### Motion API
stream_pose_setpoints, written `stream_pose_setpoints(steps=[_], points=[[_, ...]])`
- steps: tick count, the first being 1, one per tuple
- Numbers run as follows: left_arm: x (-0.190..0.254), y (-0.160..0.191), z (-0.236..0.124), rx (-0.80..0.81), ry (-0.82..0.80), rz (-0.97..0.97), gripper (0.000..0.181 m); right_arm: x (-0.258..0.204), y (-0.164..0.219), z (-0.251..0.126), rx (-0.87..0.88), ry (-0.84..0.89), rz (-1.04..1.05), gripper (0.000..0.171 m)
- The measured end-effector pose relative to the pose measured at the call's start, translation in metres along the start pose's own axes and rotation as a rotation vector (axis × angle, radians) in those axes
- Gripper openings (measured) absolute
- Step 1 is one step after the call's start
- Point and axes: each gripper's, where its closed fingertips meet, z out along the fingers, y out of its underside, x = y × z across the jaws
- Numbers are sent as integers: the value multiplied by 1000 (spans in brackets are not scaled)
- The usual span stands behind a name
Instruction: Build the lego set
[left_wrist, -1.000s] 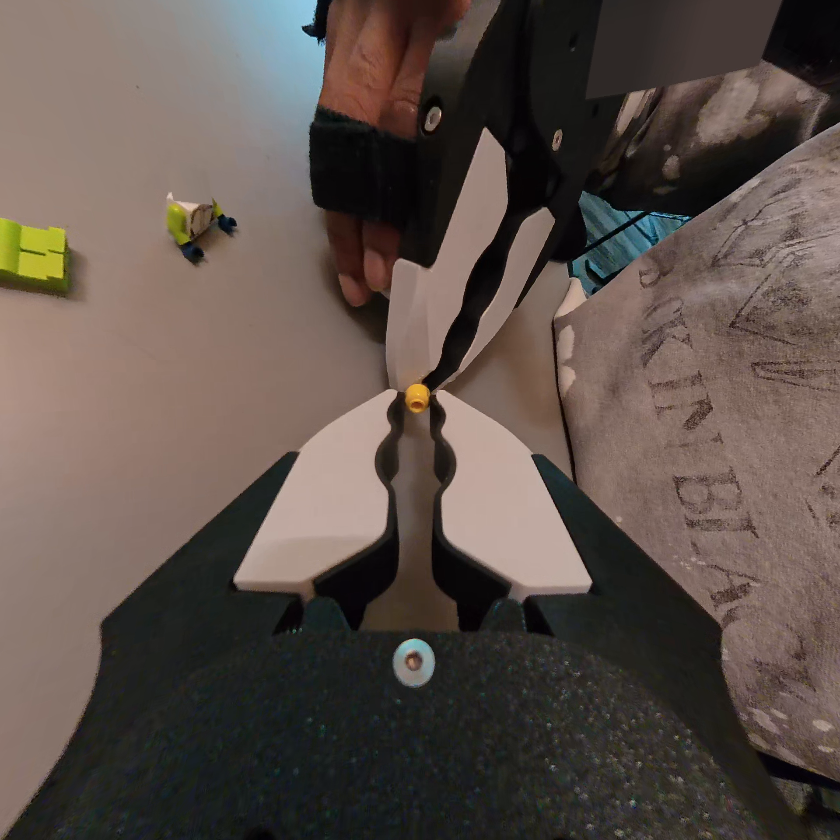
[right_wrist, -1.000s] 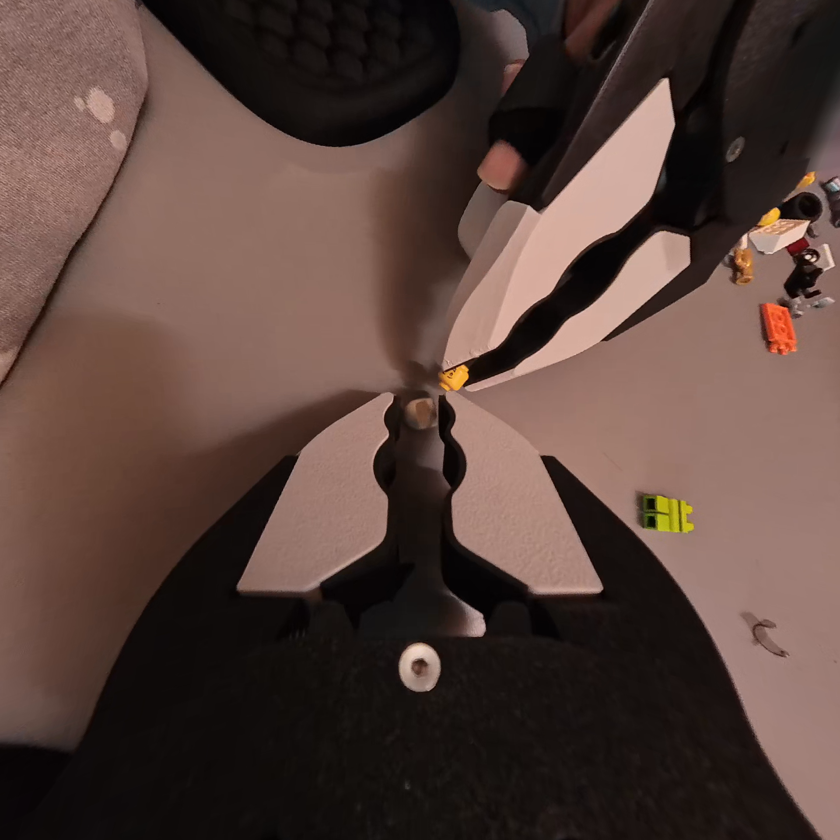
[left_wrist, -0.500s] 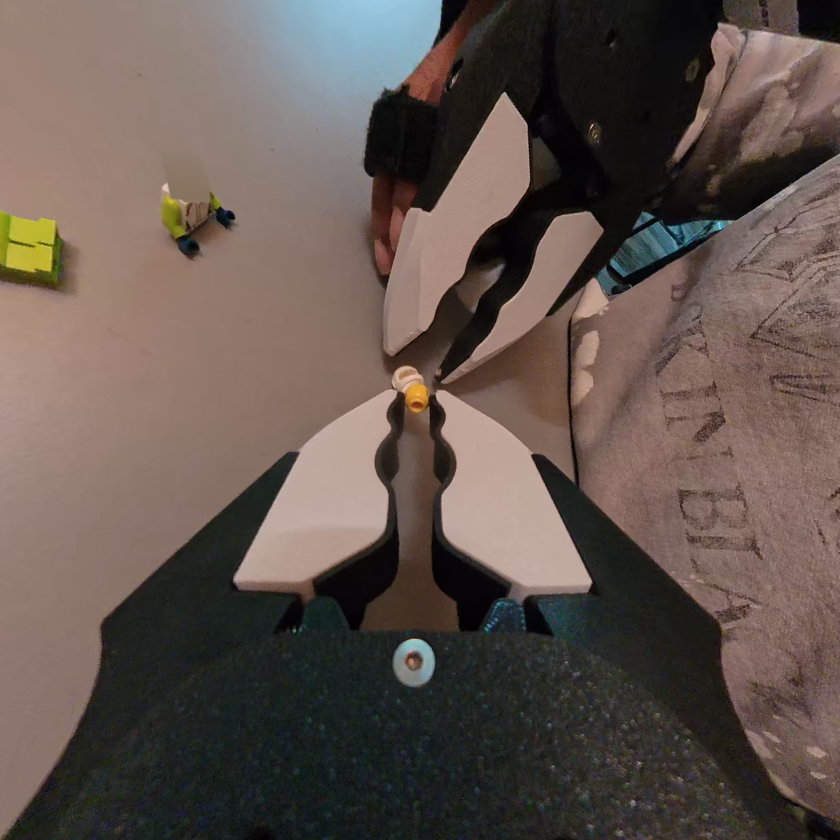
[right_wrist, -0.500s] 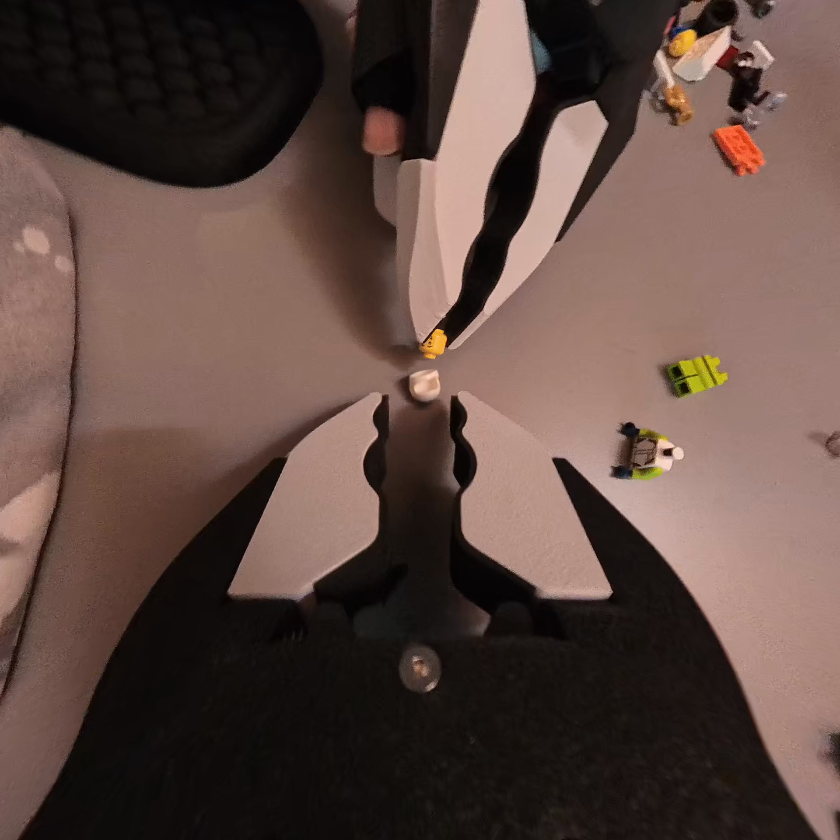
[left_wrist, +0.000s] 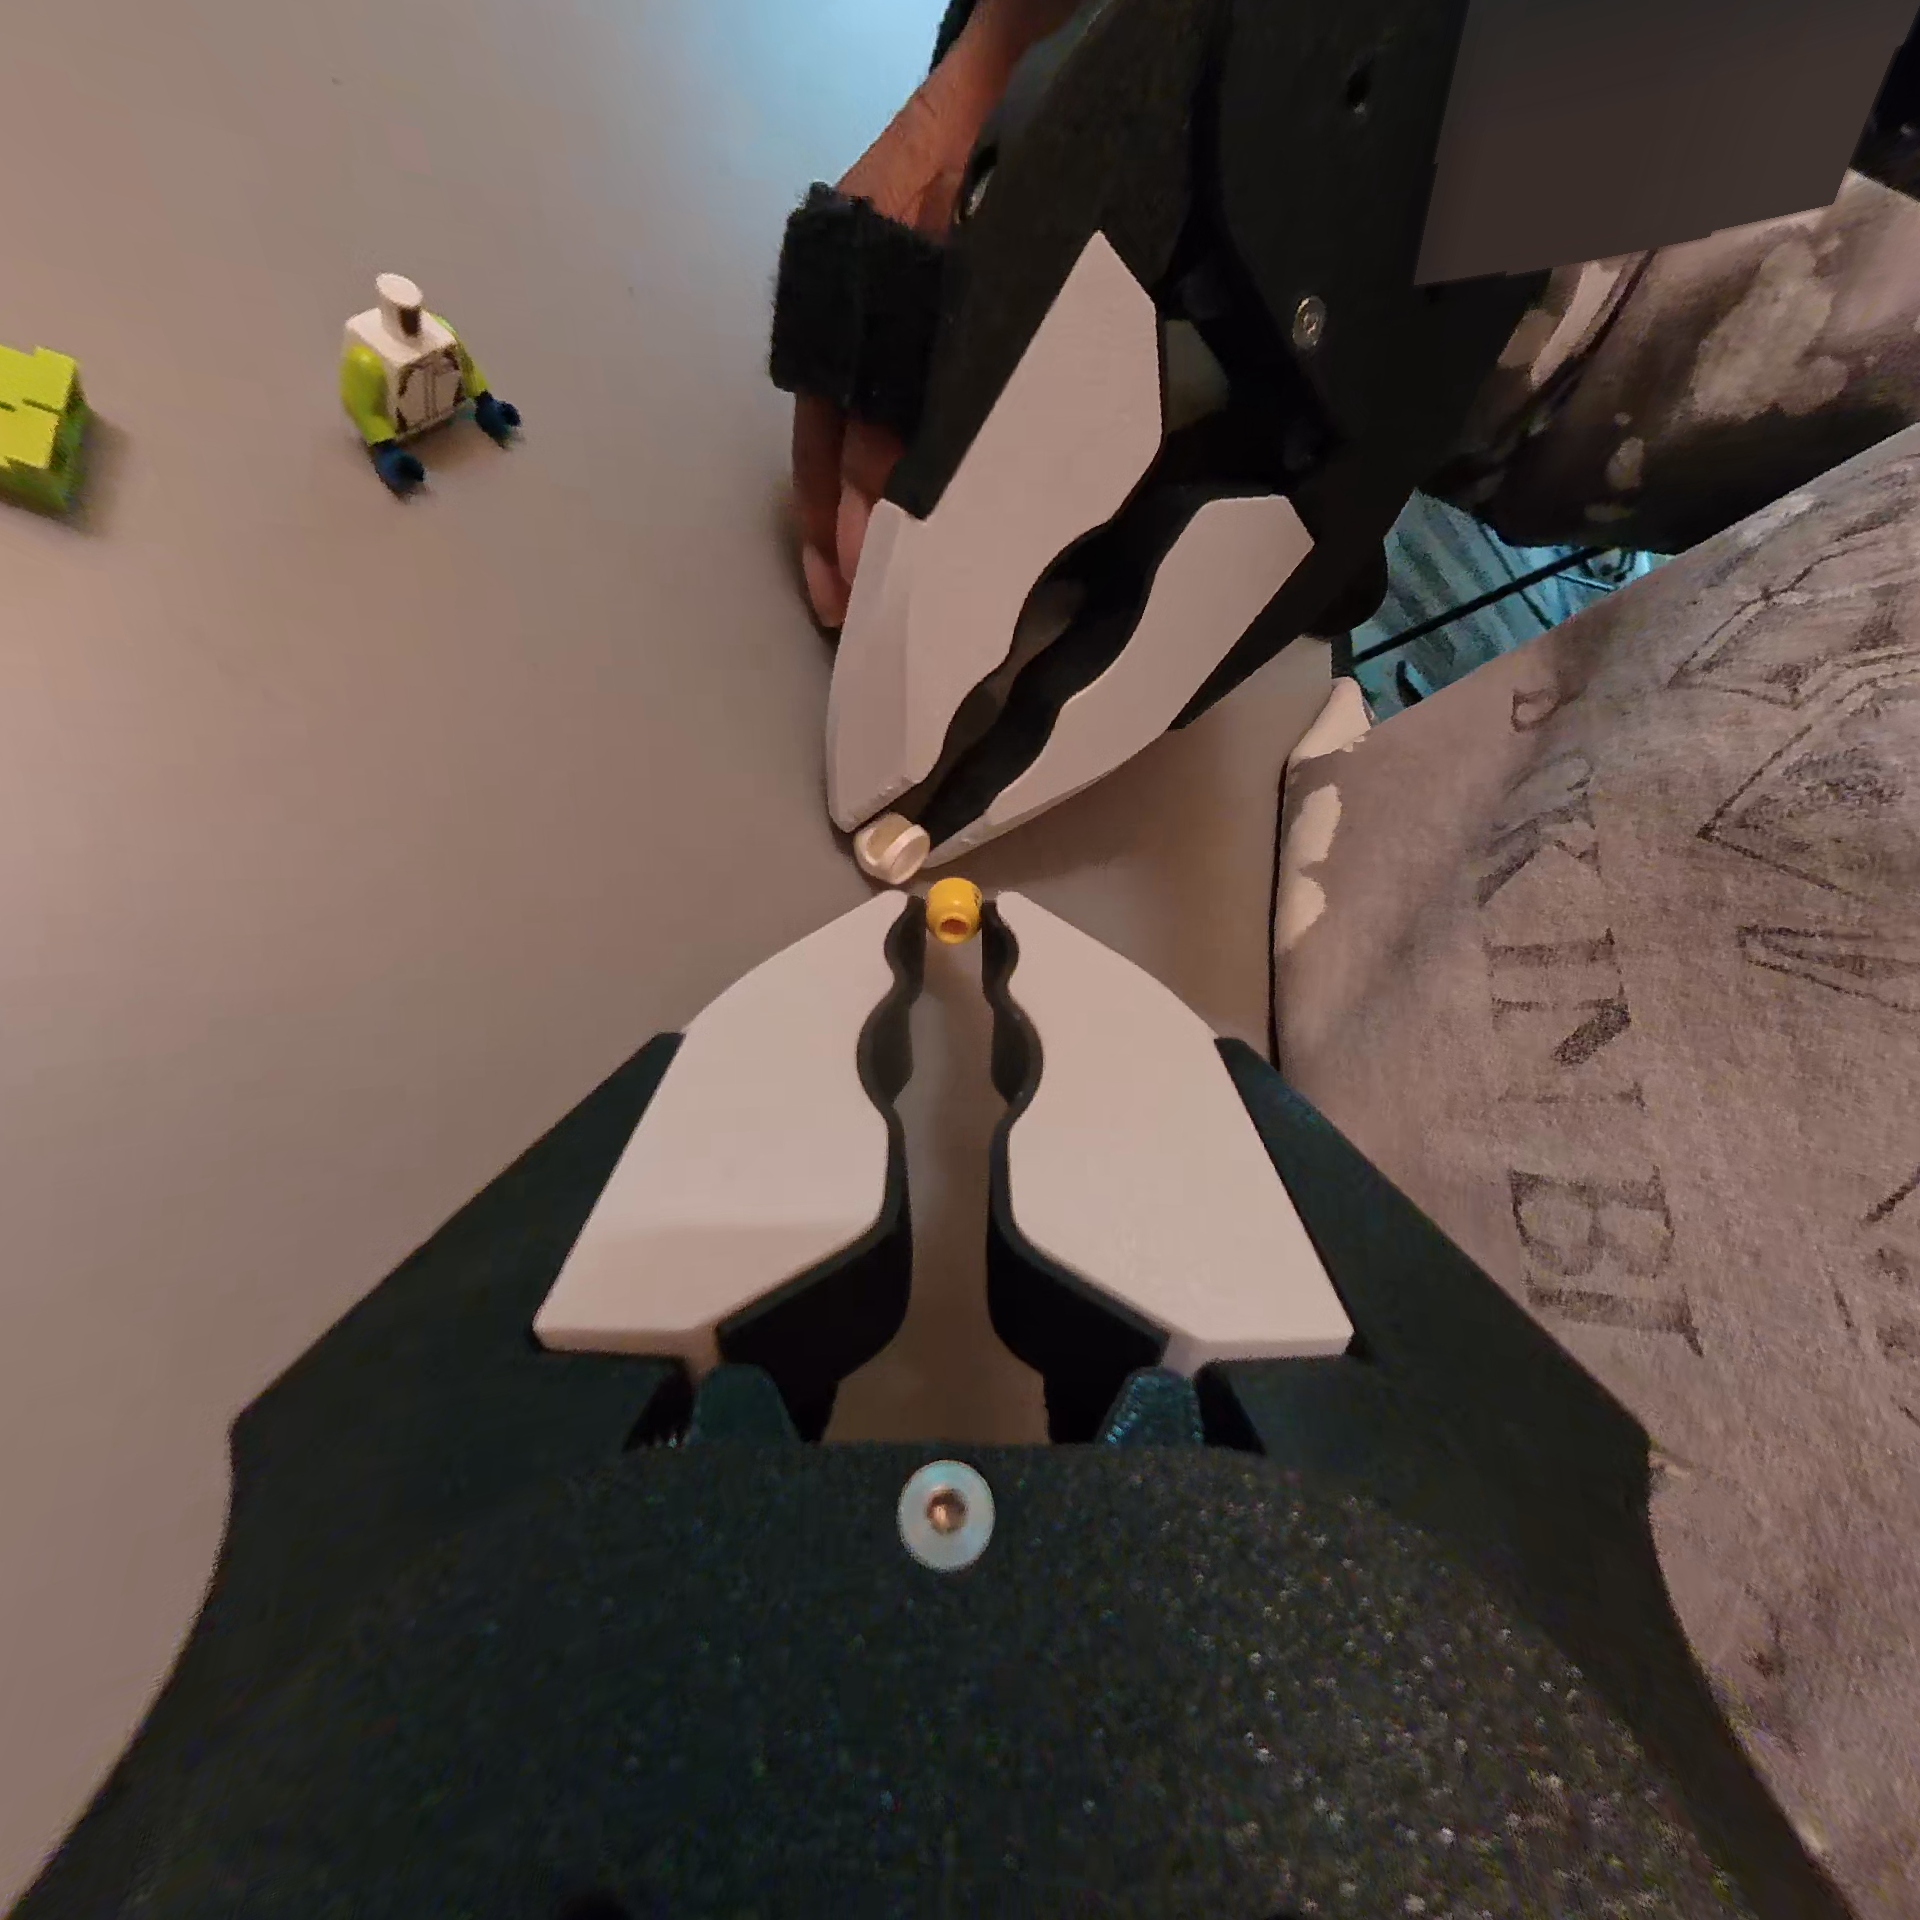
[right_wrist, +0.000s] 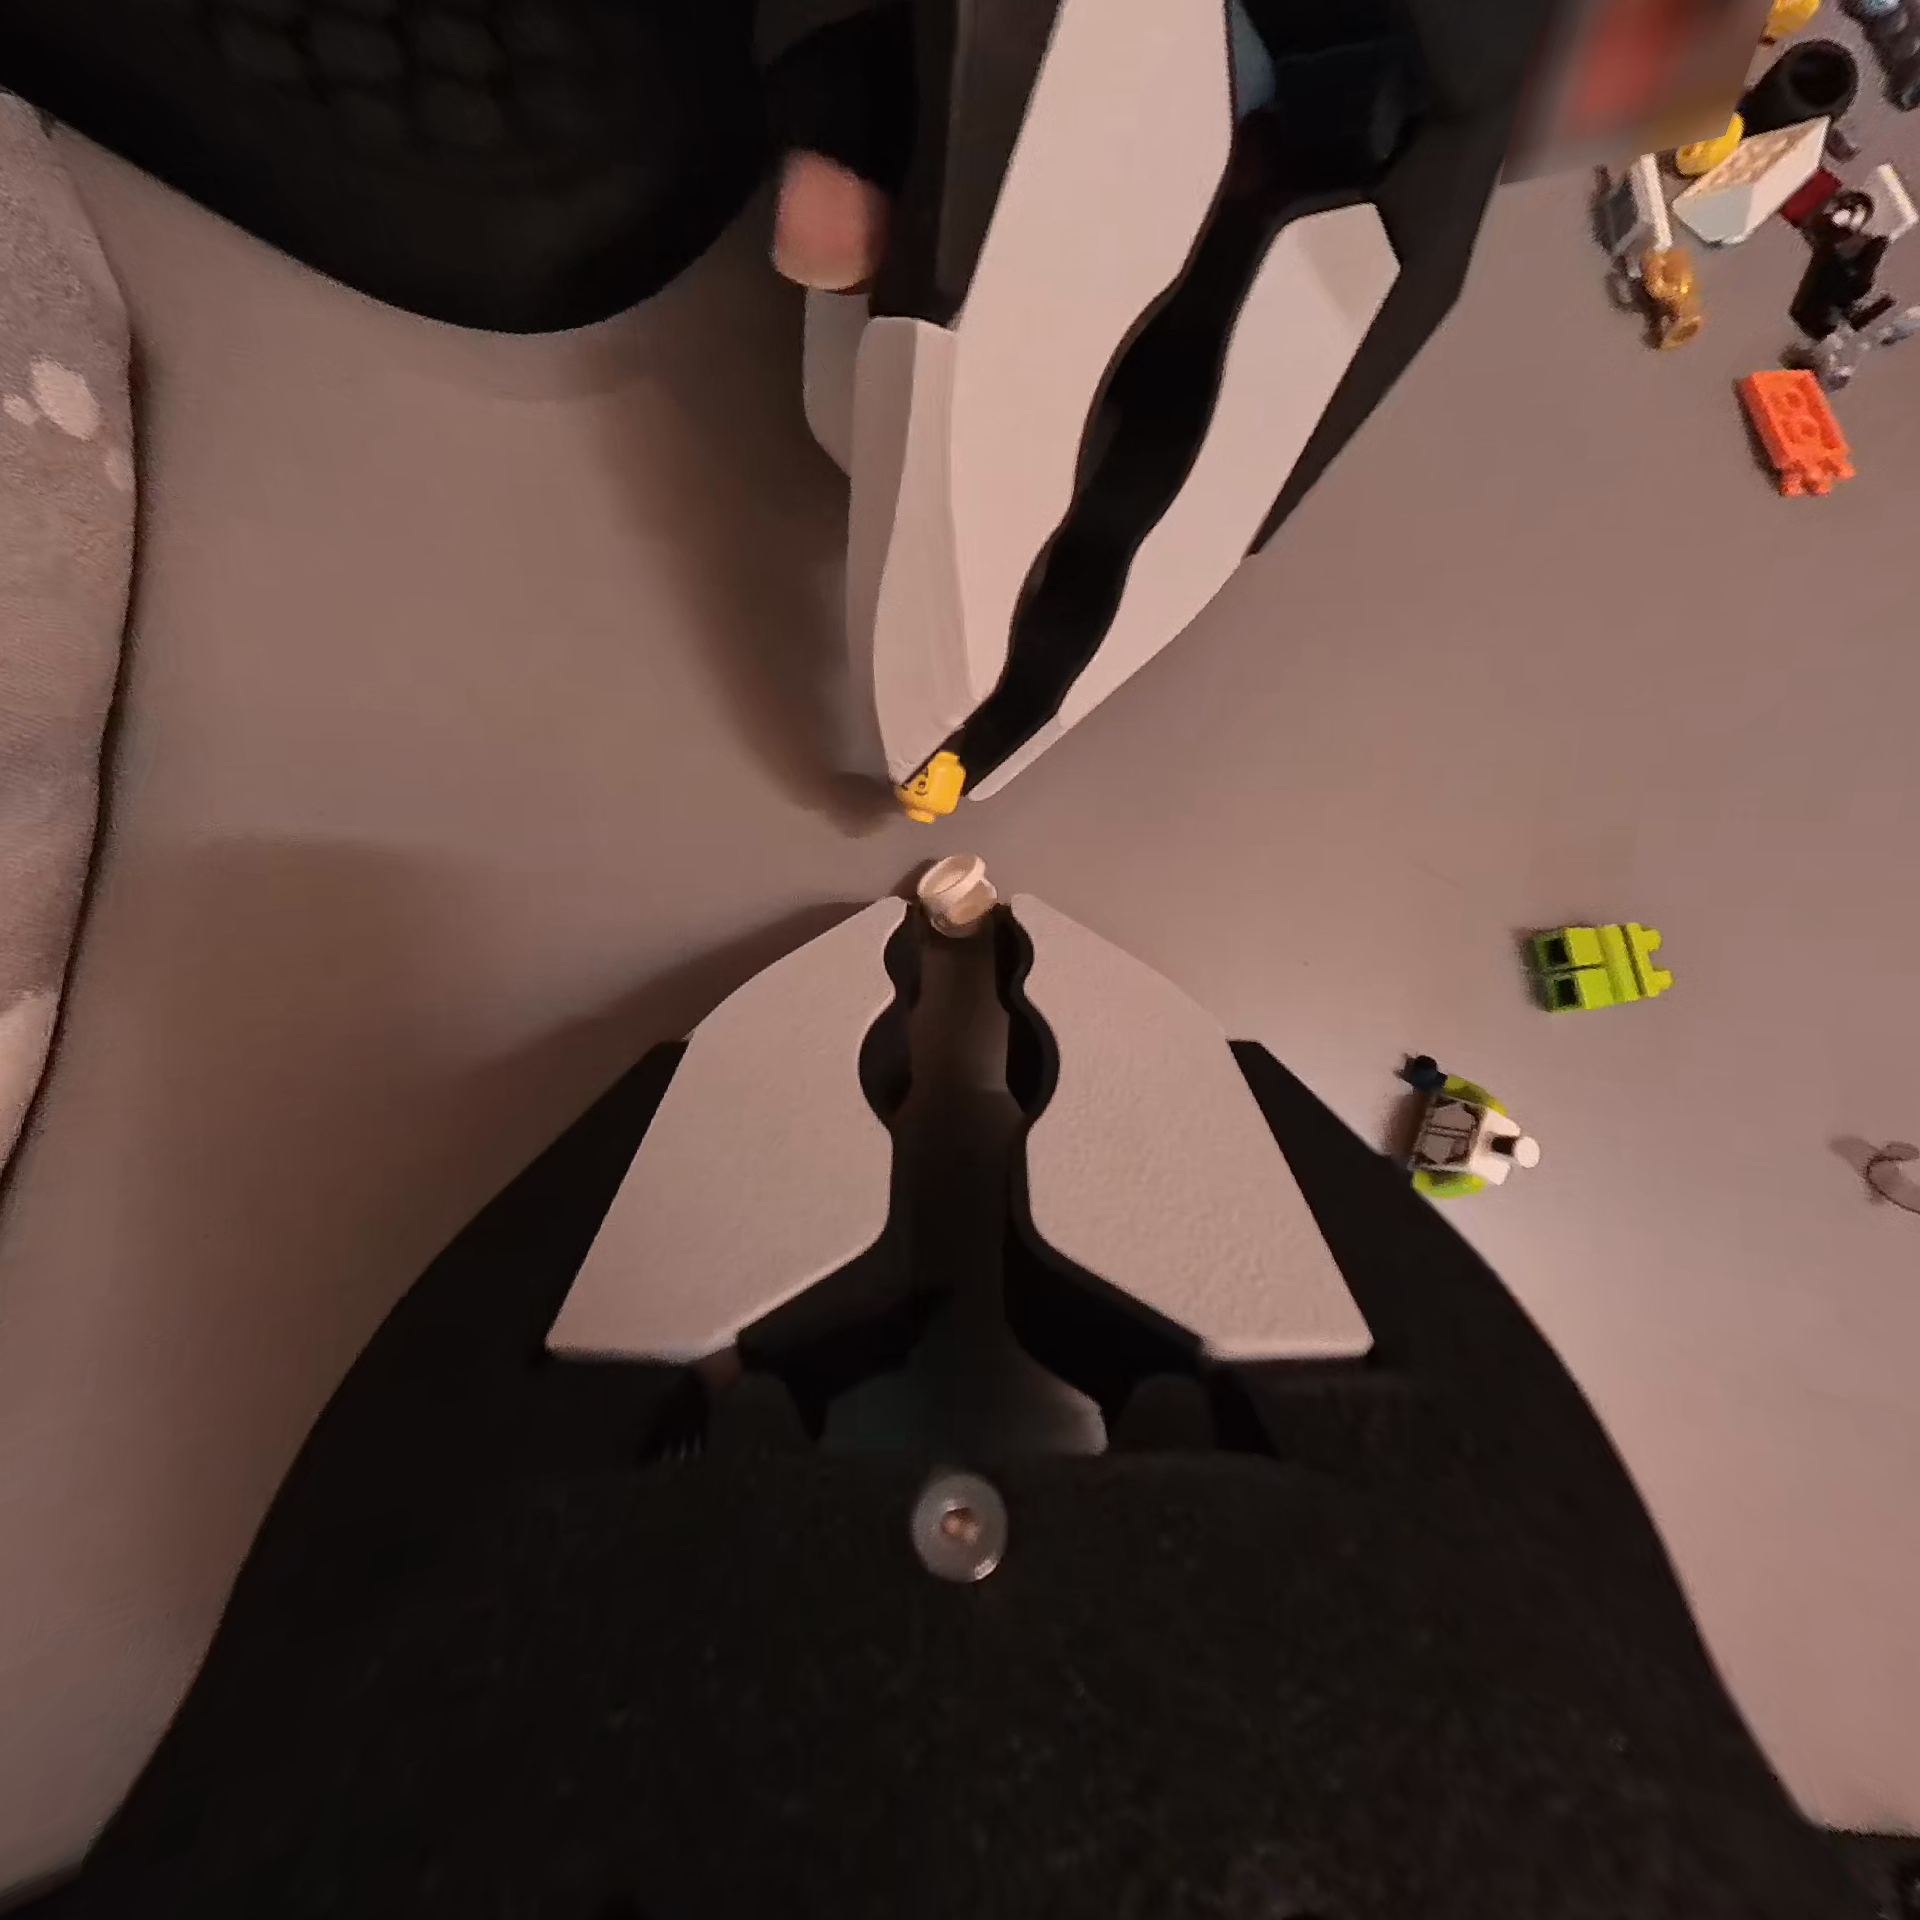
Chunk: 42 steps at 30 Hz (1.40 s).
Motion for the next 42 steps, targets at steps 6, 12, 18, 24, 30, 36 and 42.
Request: stream_pose_setpoints(steps=[6, 12, 18, 24, 30, 36, 42], points=[[-2, -1, 5, 26, -68, -36, 10, -4, 3, -3, -34, 44, 67, 13], [-2, -2, 9, 25, -115, -53, 10, -9, 0, -5, -10, 53, 205, 16], [-1, -2, 10, 35, -108, -68, 10, -10, 0, -9, 26, 36, 126, 20], [3, -9, 3, 115, -51, -101, 10, -7, -15, -14, 135, 54, 51, 14], [16, -24, -9, 229, 99, -168, 10, 3, -33, -23, 232, 208, -69, 14], [20, -31, -14, 281, 155, -198, 10, 7, -42, -31, 269, 296, -149, 10], [21, -35, -19, 323, 189, -224, 11, 10, -42, -35, 275, 327, -165, 10]])
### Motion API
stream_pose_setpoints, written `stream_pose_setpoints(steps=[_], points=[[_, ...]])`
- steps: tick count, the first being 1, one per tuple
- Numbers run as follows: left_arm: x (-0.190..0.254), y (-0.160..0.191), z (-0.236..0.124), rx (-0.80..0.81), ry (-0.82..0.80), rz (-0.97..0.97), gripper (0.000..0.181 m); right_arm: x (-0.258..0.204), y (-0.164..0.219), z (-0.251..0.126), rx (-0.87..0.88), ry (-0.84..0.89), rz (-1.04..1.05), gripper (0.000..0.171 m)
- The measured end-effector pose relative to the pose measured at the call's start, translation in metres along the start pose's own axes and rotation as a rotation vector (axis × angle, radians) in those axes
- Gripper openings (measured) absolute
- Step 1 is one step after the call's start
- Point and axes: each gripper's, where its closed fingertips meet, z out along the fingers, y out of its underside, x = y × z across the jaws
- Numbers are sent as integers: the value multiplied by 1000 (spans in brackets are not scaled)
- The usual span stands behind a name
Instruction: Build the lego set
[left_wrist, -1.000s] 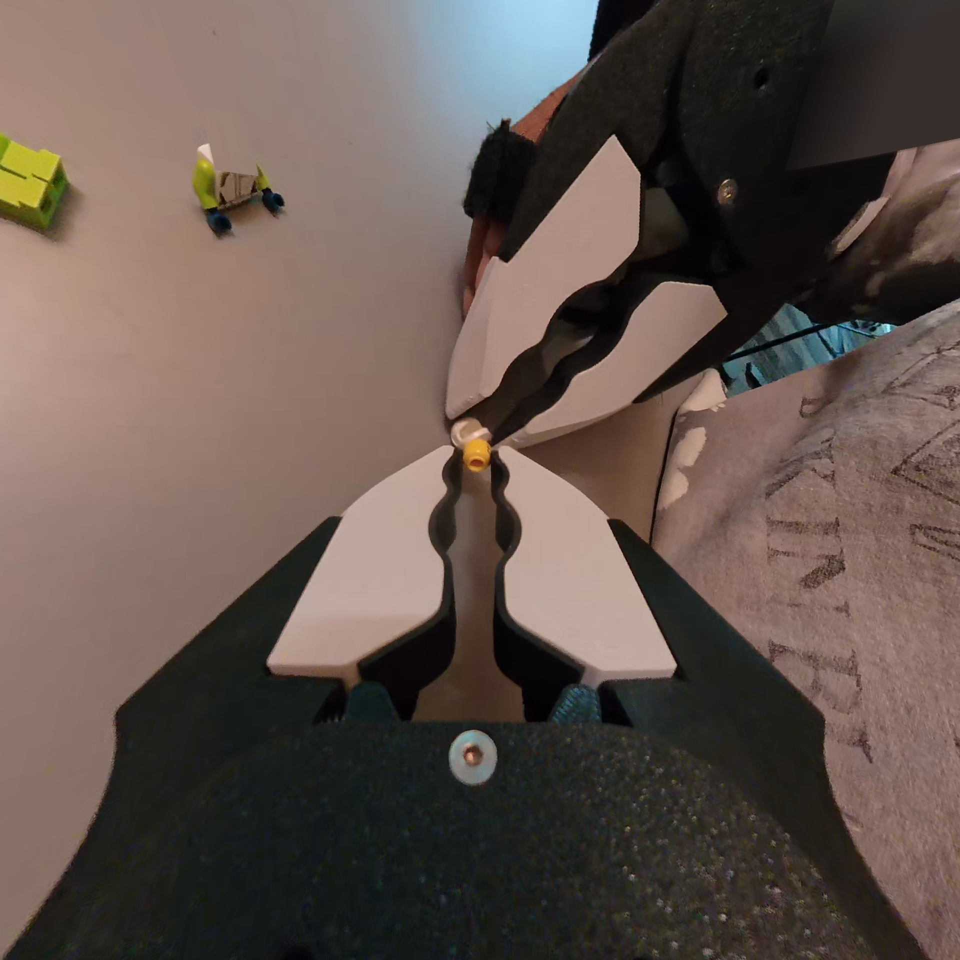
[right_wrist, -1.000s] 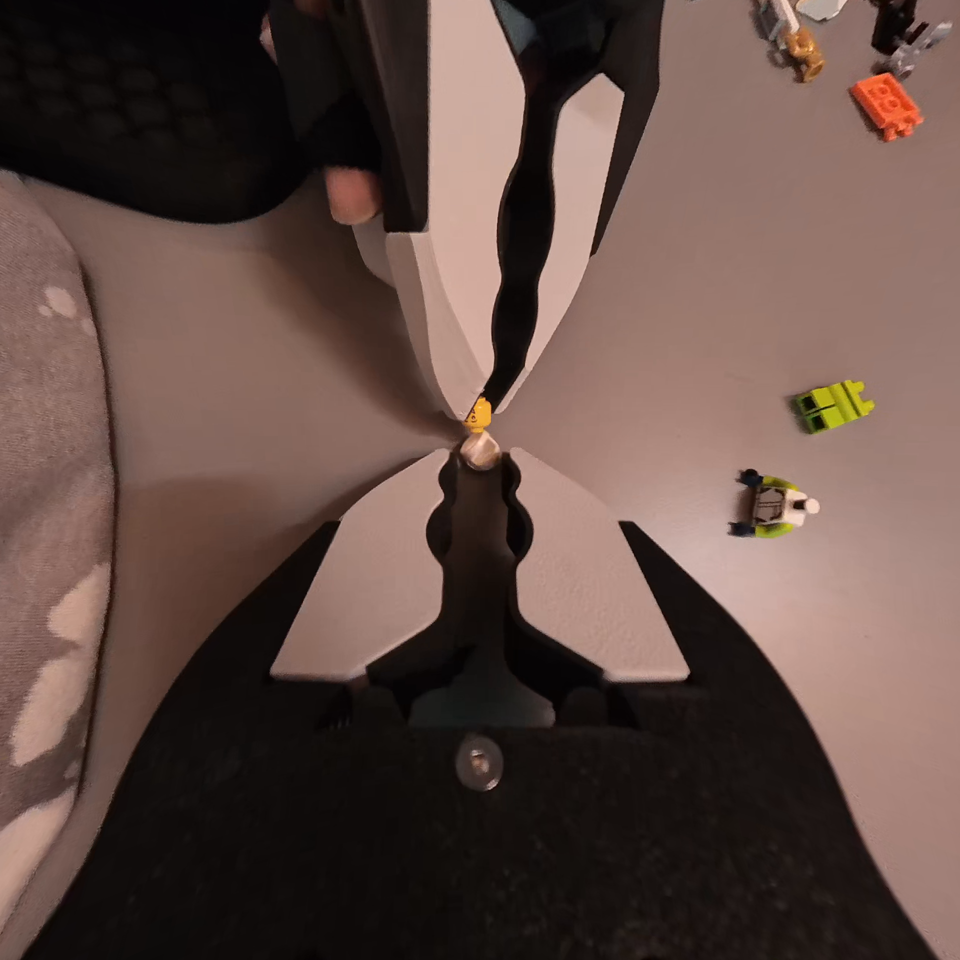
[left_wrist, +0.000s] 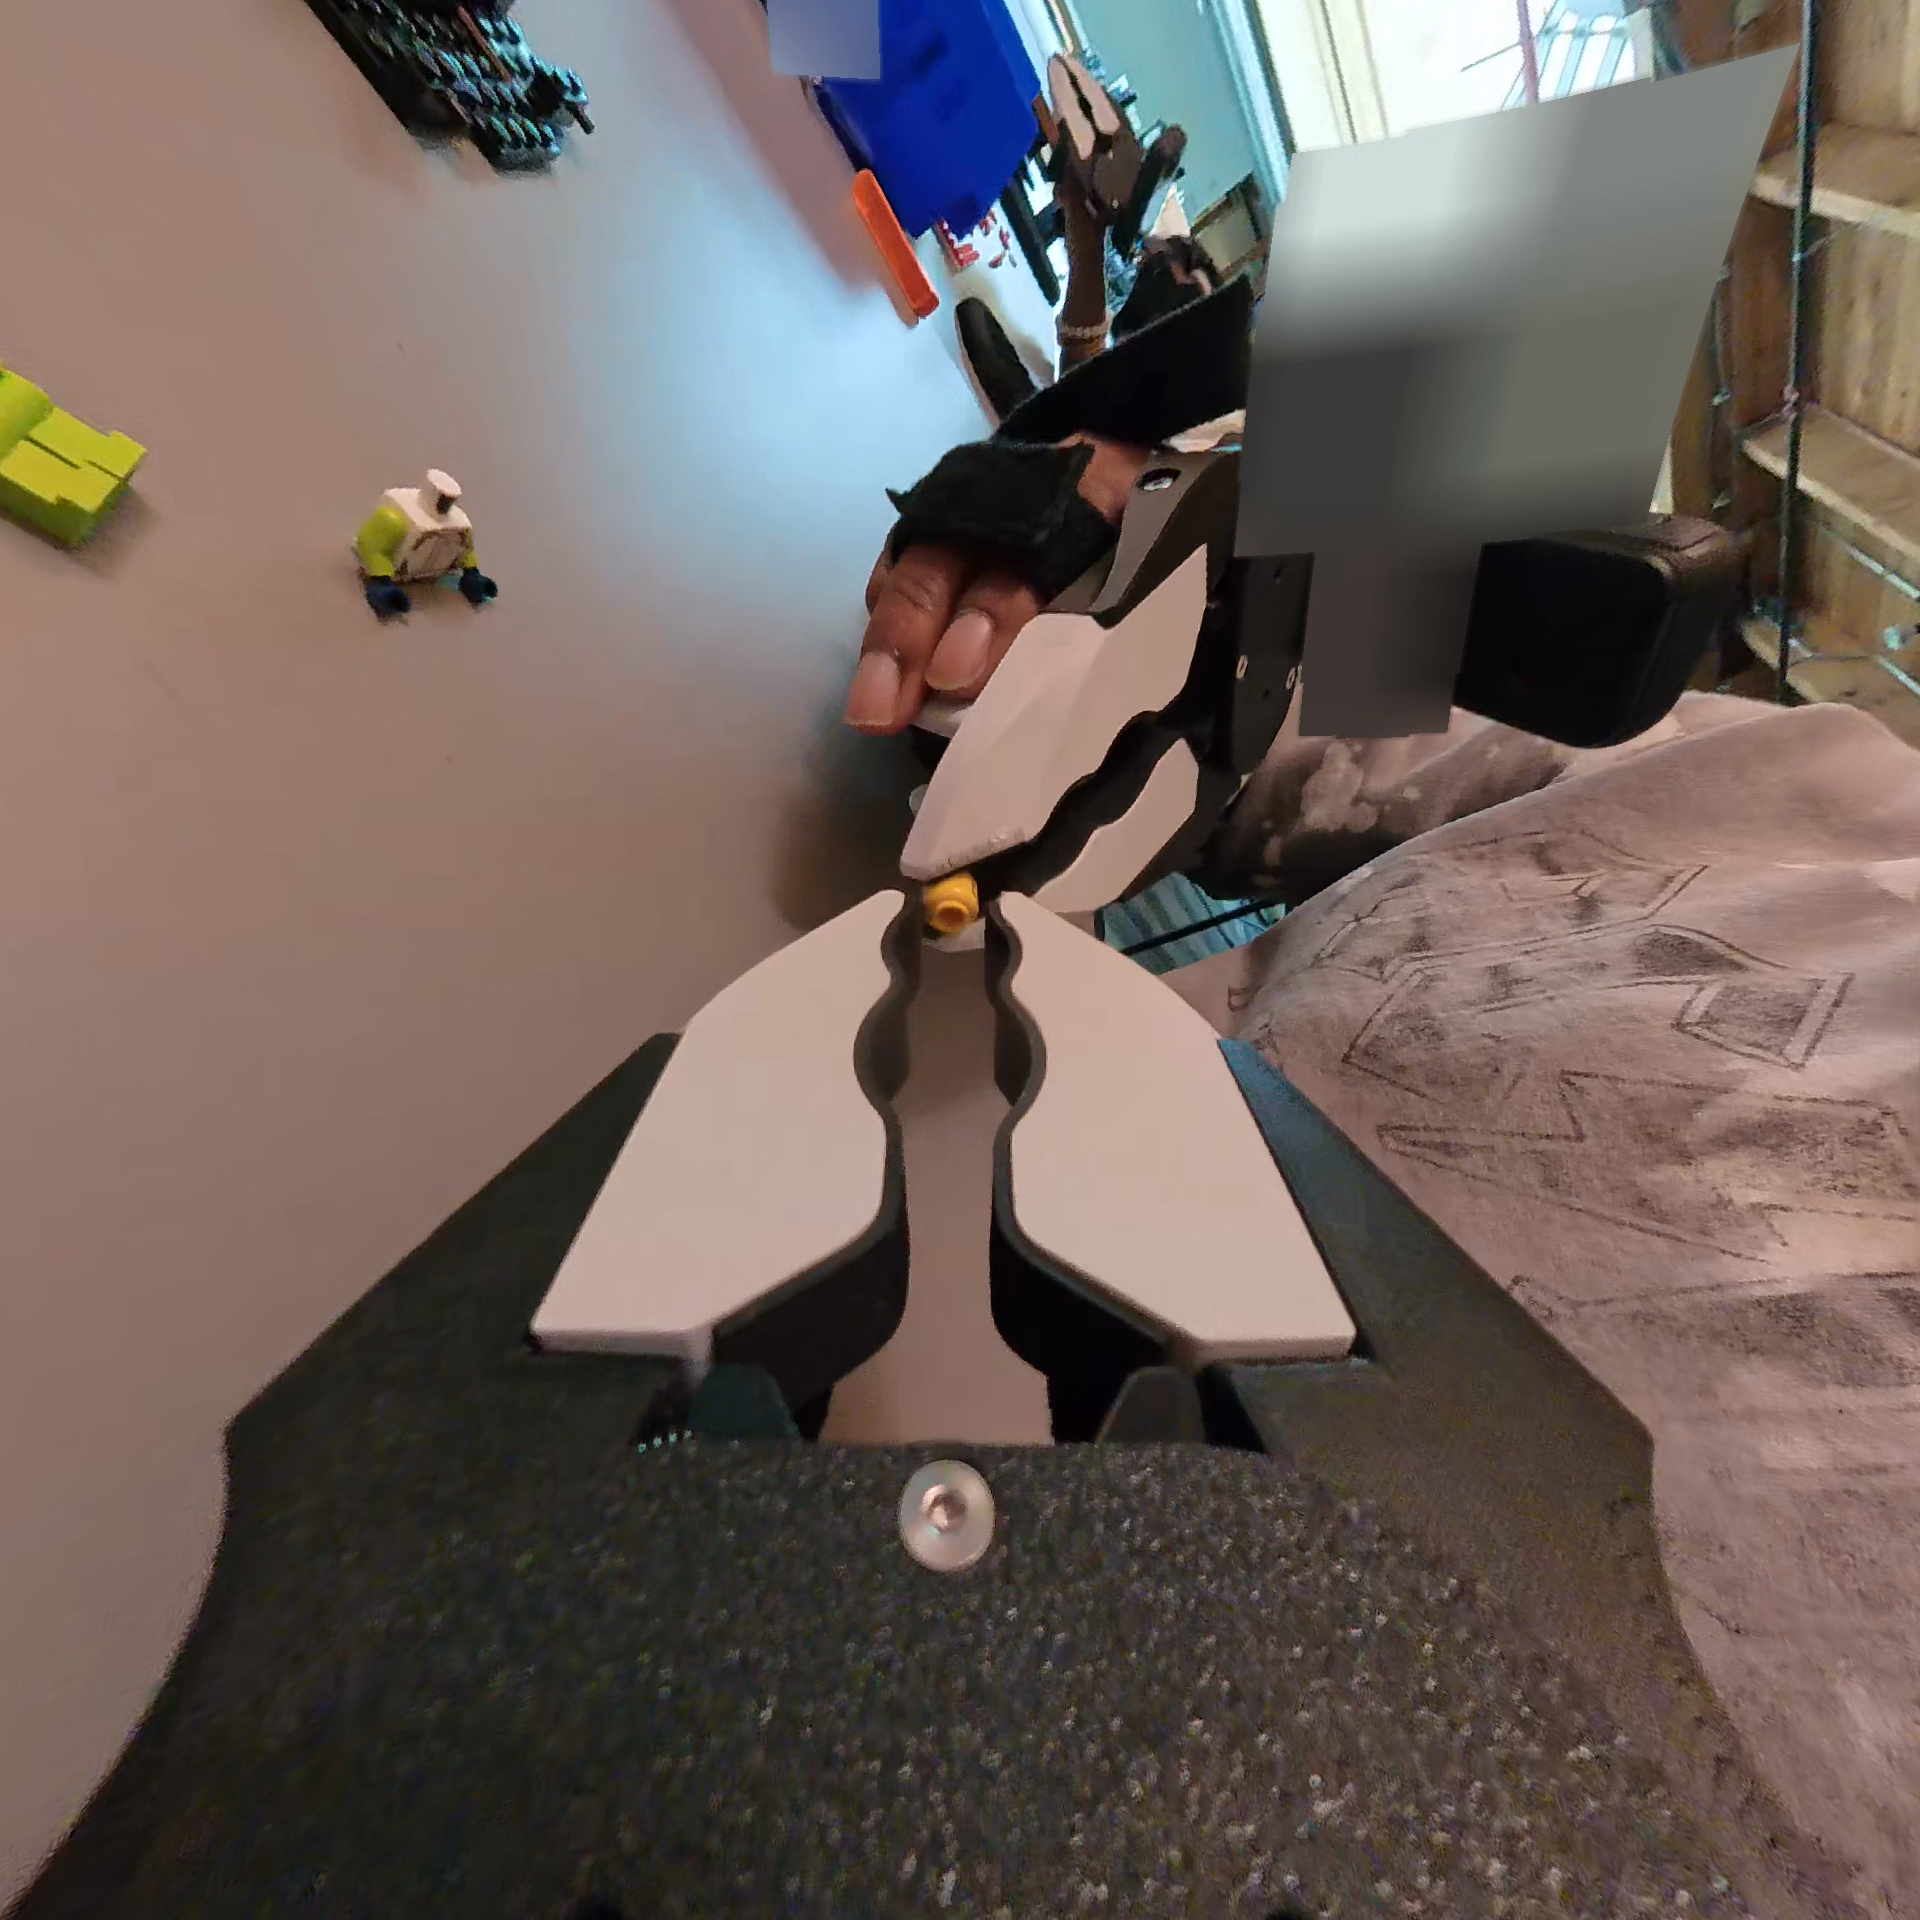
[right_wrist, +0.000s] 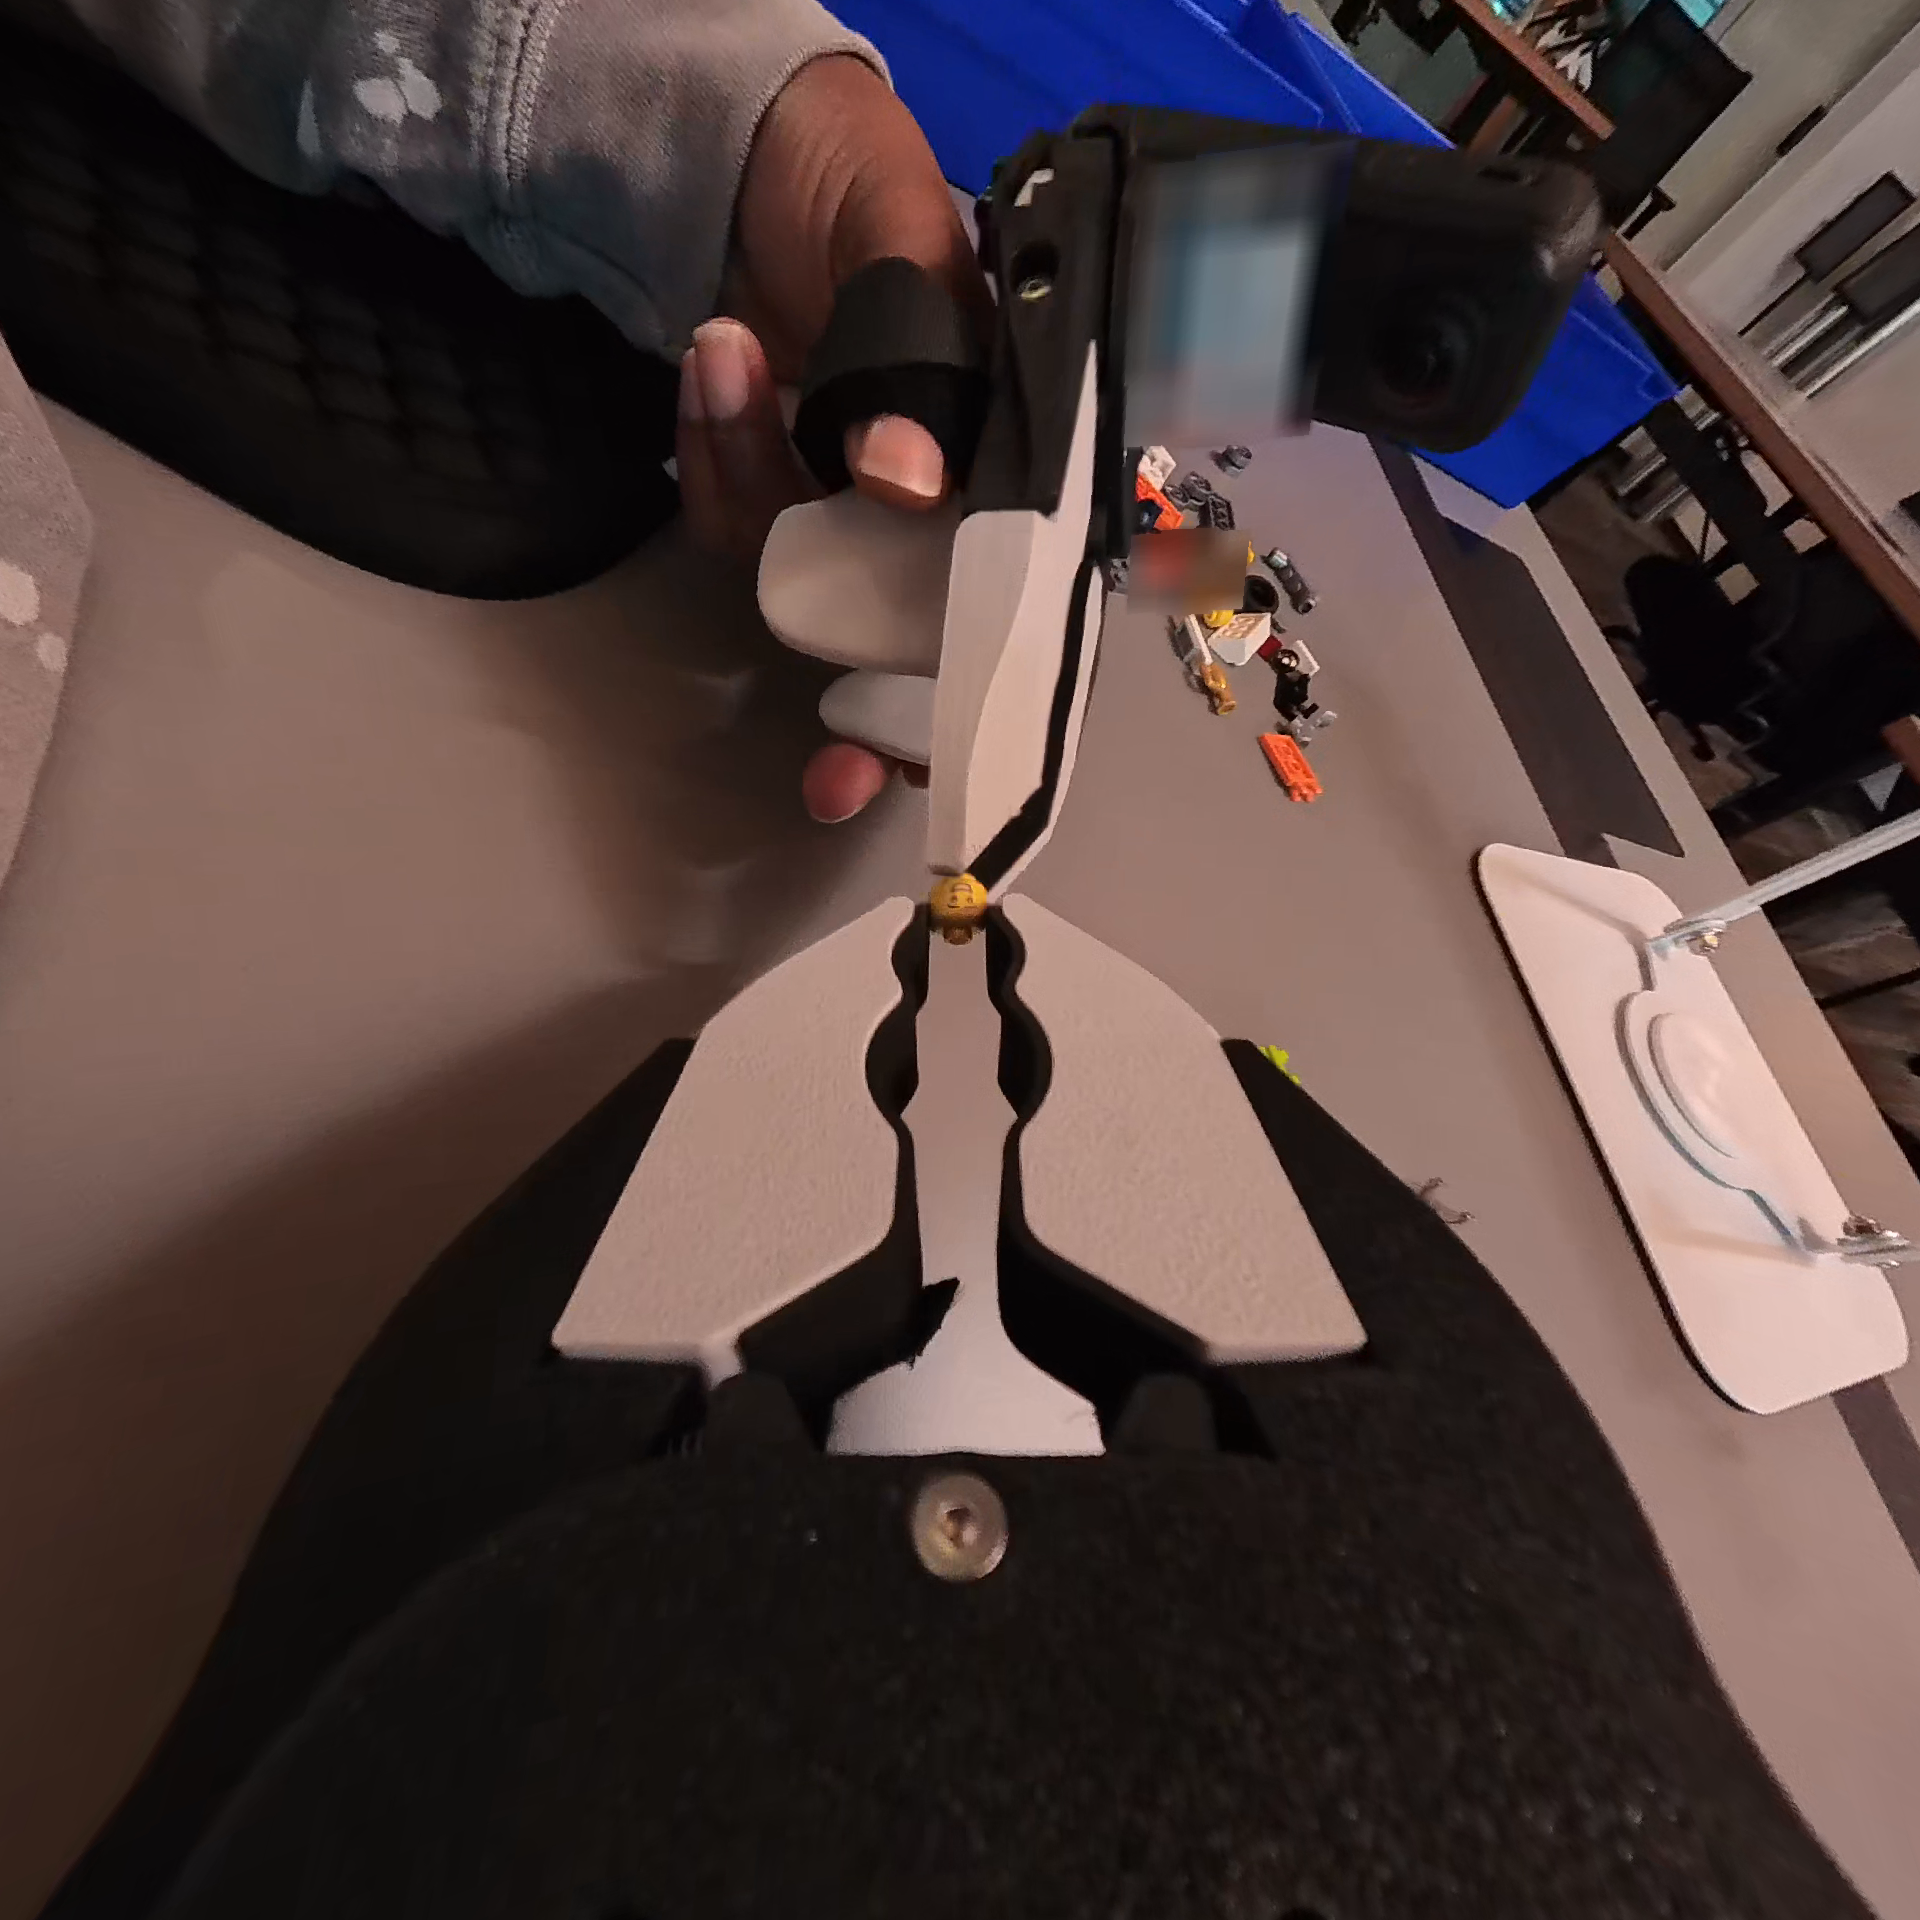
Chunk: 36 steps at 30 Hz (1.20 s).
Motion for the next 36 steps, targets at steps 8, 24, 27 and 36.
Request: stream_pose_setpoints(steps=[8, 24, 27, 36], points=[[0, -5, 1, 39, 22, -38, 11, 4, 0, -1, -1, 23, 6, 10], [-4, -13, 0, 101, 13, -72, 9, 13, 4, 0, -41, 79, 20, 10], [-5, -14, 0, 109, 12, -76, 9, 14, 4, 0, -47, 87, 20, 10], [-7, -17, 0, 139, 15, -99, 9, 17, 6, 0, -71, 114, 15, 10]])
